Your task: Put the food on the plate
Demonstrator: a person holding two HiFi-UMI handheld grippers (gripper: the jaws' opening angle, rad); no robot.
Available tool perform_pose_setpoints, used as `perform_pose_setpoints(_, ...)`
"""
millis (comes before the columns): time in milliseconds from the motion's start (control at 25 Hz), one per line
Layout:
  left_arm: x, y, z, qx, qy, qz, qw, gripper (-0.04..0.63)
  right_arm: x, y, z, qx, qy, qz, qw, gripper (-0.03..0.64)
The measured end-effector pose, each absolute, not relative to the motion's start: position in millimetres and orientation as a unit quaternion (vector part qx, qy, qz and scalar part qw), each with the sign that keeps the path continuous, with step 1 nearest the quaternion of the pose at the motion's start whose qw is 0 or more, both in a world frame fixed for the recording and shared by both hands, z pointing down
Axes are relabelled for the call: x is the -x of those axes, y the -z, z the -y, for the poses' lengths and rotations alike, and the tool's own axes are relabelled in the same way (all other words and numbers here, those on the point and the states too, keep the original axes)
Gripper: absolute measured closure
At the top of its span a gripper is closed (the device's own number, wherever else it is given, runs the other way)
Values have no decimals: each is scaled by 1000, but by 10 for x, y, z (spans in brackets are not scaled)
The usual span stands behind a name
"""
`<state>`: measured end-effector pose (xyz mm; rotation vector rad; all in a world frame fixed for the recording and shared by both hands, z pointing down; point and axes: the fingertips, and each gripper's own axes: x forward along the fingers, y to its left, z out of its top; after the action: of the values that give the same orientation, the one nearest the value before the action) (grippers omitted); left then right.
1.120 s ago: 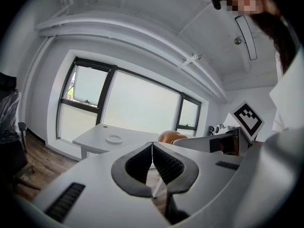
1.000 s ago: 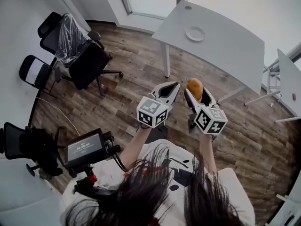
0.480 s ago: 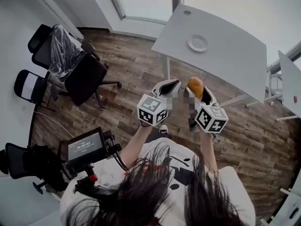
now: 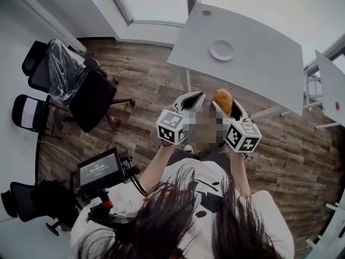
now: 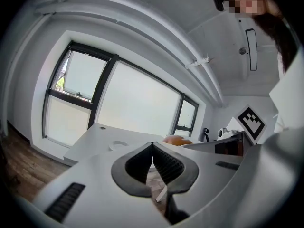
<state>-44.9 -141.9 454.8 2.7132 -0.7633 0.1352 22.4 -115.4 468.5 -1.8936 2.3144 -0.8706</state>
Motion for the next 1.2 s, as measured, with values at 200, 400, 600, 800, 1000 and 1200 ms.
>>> perform_pose_setpoints(200,257,-4656,1599,-948,-49,262,175,589,-485,-4762,1320,618,284,-733,12,264)
perform_pose_setpoints(400,37,-4678,1913,-947,-52,267,172,589,-777,-4784,1687,618,282,-734,12,264)
perform_pose_setpoints(600,-137,-4689,2370,-941,-48,287,176,589,-965,-4791,2144,605,281,-745,3,264)
perform_pose_setpoints(800,-368,-4693,2680,-936,-52,297,181,589,-1192,-4780,2484,595,286,-751,-1,264)
perform_pose_setpoints(1000,-567,-4756,2983,-933,-64,304,181,589,-1394,-4876,2826,586,295,-754,-3,265)
perform_pose_setpoints(1200,-732,-4794,3179,-929,-70,314,181,589,-1551,-4906,3061,576,300,-760,-3,264)
